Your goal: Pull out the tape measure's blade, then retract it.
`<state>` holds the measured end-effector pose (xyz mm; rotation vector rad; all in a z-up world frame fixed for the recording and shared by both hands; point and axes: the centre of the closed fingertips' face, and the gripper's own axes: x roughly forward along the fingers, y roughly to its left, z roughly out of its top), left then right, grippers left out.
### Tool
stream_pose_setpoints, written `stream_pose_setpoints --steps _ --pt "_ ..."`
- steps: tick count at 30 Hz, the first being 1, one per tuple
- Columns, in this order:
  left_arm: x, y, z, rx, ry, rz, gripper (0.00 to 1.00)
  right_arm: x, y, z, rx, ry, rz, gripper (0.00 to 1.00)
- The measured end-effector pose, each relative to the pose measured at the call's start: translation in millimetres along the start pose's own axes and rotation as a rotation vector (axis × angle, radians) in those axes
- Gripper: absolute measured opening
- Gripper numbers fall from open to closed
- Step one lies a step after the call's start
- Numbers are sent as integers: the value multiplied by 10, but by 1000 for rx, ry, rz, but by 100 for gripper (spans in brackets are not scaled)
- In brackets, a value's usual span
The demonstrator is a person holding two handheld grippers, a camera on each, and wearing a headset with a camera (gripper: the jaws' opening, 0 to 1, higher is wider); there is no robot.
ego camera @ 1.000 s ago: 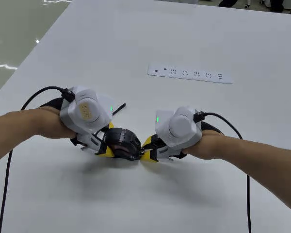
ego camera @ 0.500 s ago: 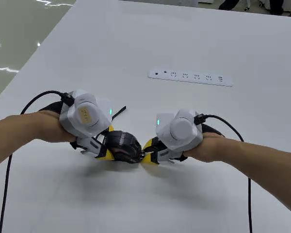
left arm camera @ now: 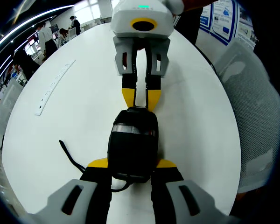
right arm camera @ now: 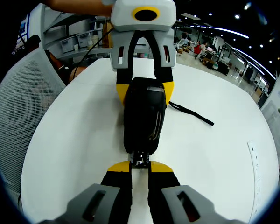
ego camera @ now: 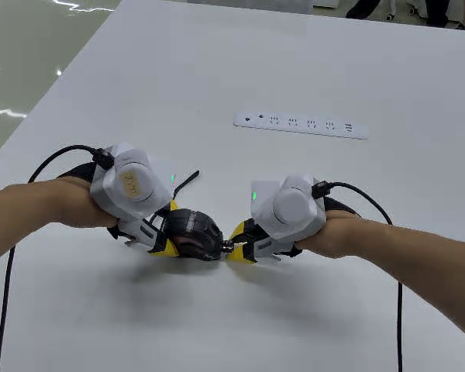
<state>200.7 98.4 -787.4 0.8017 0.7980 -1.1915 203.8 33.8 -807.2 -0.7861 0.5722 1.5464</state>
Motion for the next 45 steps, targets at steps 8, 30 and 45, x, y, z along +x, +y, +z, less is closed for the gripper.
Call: stream_pose_setpoints --steps 8,30,45 --pt "-4 -1 3 0 -2 -1 27 -20 0 -16 -1 -3 4 10" --pt "-1 13 -18 3 -2 -1 27 -64 12 -49 -6 -10 14 10" --pt "-6 11 -29 3 -3 -2 27 -123 19 -87 -11 -10 12 10"
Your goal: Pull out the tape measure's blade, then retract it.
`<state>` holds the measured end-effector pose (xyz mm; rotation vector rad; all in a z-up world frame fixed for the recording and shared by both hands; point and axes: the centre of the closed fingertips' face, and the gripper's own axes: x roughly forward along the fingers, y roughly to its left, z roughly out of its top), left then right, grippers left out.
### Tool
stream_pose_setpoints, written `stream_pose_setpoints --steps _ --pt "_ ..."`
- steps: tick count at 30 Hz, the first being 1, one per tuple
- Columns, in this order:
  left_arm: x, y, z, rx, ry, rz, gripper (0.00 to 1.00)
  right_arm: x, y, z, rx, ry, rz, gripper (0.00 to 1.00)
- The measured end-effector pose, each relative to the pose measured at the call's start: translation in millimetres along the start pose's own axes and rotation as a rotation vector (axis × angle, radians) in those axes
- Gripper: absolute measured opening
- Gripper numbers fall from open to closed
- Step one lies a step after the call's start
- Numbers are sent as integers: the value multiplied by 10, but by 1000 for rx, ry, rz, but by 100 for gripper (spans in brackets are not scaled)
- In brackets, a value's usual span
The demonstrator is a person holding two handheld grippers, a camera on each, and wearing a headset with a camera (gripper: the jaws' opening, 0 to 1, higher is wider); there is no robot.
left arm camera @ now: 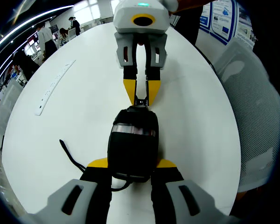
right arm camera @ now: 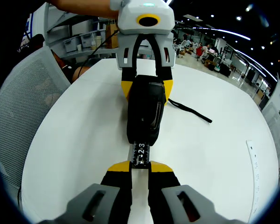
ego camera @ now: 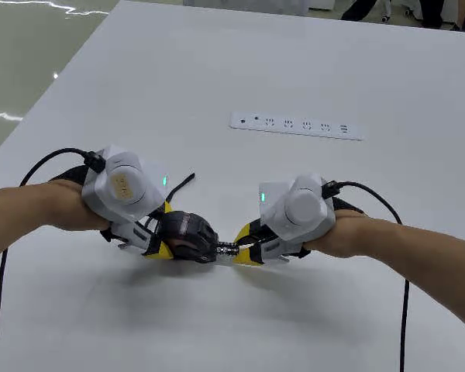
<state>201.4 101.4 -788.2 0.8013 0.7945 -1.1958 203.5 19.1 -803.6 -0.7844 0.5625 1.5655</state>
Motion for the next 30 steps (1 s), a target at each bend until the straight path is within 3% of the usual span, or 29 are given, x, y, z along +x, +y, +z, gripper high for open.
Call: stream_pose_setpoints --steps 30 --pt "-3 4 -29 -2 0 2 27 -101 10 -66 0 -5 2 11"
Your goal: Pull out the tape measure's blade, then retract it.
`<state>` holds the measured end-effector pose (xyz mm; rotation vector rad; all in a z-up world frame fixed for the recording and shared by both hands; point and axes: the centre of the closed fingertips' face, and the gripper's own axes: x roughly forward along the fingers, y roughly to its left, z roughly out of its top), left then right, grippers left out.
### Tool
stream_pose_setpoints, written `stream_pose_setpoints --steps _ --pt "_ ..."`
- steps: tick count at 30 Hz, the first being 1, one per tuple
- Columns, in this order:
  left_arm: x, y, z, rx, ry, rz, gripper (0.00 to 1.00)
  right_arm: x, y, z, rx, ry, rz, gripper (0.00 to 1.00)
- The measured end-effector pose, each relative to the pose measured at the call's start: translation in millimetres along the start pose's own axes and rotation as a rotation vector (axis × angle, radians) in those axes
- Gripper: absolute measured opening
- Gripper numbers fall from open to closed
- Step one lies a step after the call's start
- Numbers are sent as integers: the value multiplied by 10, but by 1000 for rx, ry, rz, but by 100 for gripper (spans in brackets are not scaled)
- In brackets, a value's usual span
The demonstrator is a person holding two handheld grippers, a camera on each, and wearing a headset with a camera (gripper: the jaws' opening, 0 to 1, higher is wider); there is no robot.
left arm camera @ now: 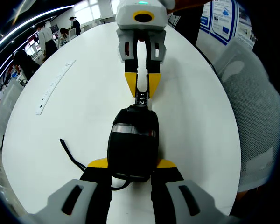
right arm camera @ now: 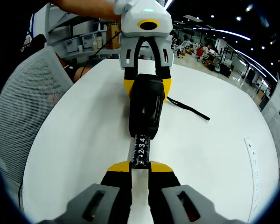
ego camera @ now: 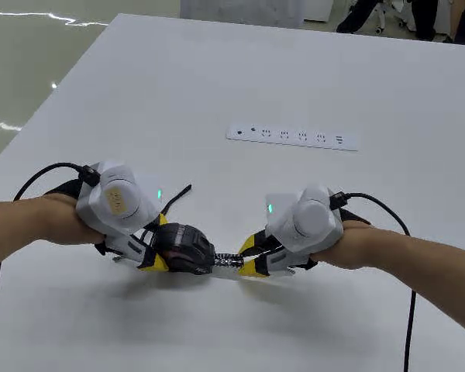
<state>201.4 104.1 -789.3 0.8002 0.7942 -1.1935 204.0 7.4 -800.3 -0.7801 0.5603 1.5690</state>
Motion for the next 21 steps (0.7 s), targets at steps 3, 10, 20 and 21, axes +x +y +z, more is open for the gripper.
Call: stream_pose_setpoints --steps 3,10,20,21 --pt "-1 -2 2 3 3 1 27 -13 5 -12 1 0 0 11" --pt "4 2 3 1 4 1 27 -36 1 -31 -2 5 2 11" --pt "3 2 5 3 6 4 27 -48 -7 -49 -5 8 7 11" --pt "3 3 4 3 6 3 27 -52 -4 -48 -5 8 7 11"
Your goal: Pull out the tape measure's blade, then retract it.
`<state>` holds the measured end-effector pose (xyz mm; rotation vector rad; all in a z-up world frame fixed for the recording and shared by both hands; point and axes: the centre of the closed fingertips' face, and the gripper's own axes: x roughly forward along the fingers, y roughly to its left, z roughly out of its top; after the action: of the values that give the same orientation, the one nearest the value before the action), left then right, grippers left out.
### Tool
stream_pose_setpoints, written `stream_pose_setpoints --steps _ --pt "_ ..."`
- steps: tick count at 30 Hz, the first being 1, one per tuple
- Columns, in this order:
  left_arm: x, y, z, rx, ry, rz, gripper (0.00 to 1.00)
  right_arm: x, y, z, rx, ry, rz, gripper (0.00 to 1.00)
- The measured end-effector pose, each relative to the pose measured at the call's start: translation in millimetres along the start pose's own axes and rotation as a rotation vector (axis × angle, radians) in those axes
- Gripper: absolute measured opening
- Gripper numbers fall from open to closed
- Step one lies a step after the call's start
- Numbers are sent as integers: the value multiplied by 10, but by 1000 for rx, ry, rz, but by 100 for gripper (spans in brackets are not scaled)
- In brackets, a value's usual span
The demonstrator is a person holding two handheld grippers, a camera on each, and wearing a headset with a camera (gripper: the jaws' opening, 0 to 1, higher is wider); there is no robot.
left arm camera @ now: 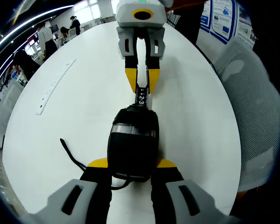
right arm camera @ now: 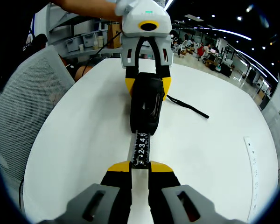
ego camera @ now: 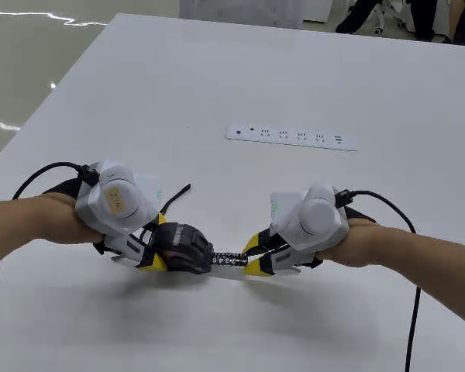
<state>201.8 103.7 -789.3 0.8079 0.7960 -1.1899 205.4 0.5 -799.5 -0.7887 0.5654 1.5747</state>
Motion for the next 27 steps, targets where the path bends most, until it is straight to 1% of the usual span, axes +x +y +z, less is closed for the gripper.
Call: stream_pose_setpoints --steps 8,27 --pt "-7 -13 12 2 1 -1 27 -33 13 -16 0 1 3 11" --pt "-7 -2 5 4 2 -5 27 -77 -5 -84 -1 1 2 11"
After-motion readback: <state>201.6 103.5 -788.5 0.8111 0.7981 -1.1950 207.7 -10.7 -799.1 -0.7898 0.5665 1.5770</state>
